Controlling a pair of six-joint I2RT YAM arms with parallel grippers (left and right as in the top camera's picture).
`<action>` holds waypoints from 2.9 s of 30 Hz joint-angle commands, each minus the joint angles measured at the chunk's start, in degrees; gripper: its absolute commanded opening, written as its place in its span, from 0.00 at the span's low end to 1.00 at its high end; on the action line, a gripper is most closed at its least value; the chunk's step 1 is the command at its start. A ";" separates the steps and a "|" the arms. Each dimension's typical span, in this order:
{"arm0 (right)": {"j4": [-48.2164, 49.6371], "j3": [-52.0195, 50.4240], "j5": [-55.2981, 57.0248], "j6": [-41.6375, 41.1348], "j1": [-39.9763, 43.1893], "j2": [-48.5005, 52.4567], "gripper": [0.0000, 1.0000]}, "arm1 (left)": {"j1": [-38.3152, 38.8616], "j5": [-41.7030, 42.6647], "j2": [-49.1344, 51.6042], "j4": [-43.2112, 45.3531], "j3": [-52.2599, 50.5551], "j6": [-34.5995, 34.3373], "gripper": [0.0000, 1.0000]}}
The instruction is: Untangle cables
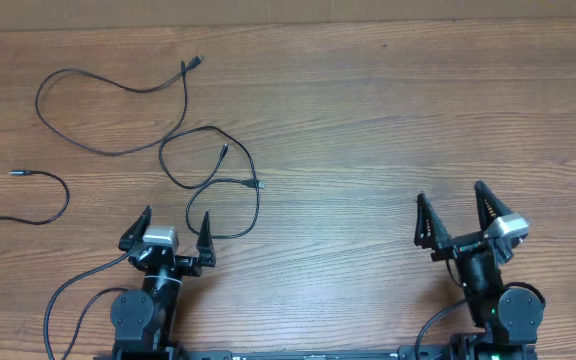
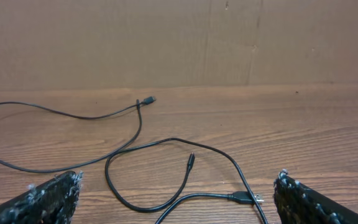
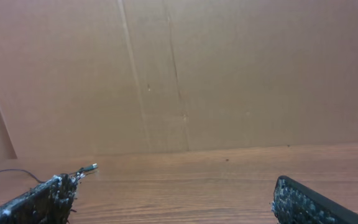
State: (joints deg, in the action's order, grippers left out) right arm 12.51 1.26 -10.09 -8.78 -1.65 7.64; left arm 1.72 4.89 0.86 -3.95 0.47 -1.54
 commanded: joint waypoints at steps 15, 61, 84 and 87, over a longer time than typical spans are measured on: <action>-17.09 -0.79 5.57 0.26 -0.11 -7.48 1.00 | -0.57 -0.39 -0.66 -0.26 -0.20 -0.17 1.00; -16.98 -0.79 5.51 16.55 -0.22 -7.48 1.00 | -0.57 -0.39 -0.66 -0.26 -0.20 -0.17 1.00; -16.96 -0.79 5.51 16.55 -0.22 -7.48 1.00 | -0.57 -0.42 -0.63 -0.26 -0.20 -0.17 0.99; -16.96 -0.79 5.51 16.55 -0.22 -7.48 1.00 | -0.57 -0.39 -0.63 -0.26 -0.20 -0.17 1.00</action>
State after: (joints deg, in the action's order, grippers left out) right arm -4.73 1.06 -5.08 7.53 -1.63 0.73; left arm 1.72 4.89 0.86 -3.95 0.47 -1.54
